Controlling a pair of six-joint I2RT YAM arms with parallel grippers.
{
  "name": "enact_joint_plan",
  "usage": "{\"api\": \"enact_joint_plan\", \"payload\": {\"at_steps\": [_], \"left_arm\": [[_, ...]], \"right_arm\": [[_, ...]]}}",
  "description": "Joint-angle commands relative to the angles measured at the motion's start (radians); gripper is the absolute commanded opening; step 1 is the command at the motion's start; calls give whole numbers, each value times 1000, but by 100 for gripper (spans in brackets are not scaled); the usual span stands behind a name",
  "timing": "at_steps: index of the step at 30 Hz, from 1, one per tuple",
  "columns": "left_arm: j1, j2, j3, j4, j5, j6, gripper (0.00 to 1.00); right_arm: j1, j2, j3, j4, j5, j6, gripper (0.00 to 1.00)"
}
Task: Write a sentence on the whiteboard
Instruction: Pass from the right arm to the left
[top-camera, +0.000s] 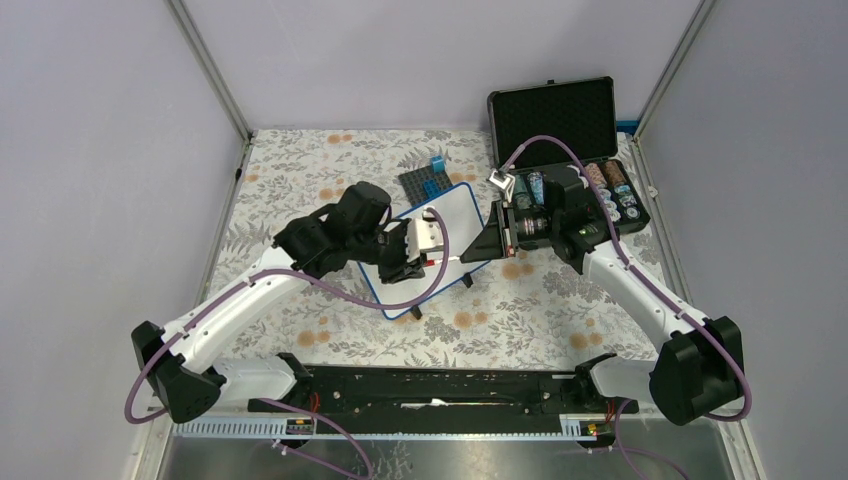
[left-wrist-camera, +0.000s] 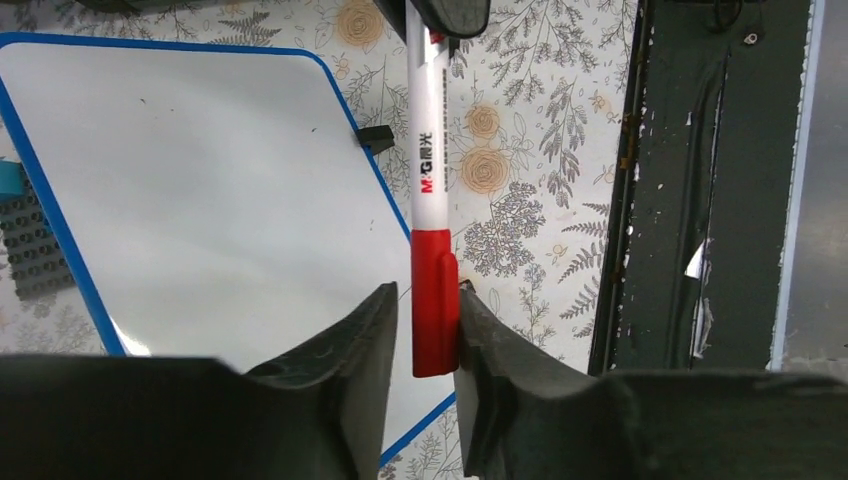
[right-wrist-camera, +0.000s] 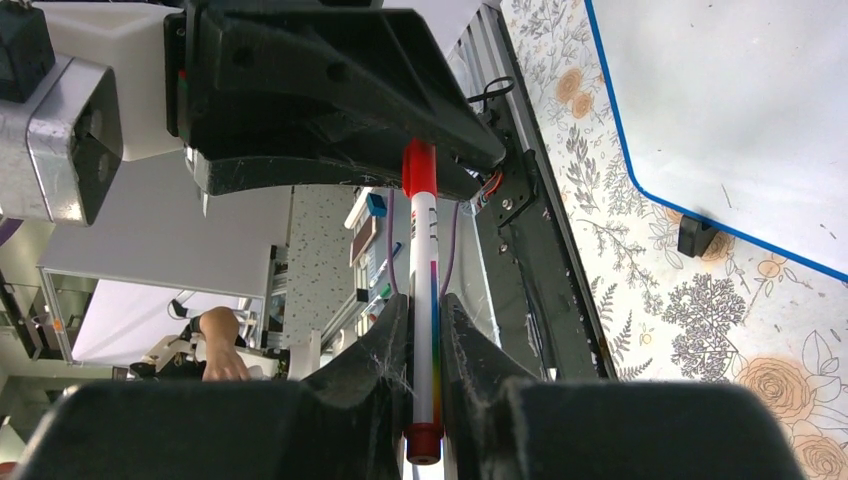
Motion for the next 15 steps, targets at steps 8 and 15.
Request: {"api": "enact_joint_plan", "payload": {"at_steps": [8,15], "left_arm": [[-2,19,53,19,140,-47,0],[42,72,70,-98,361,-70,0]], "right_arm": [[15,-11,40,-103,17,-133,9],[16,-33,126,-329,9,-466,66]]}}
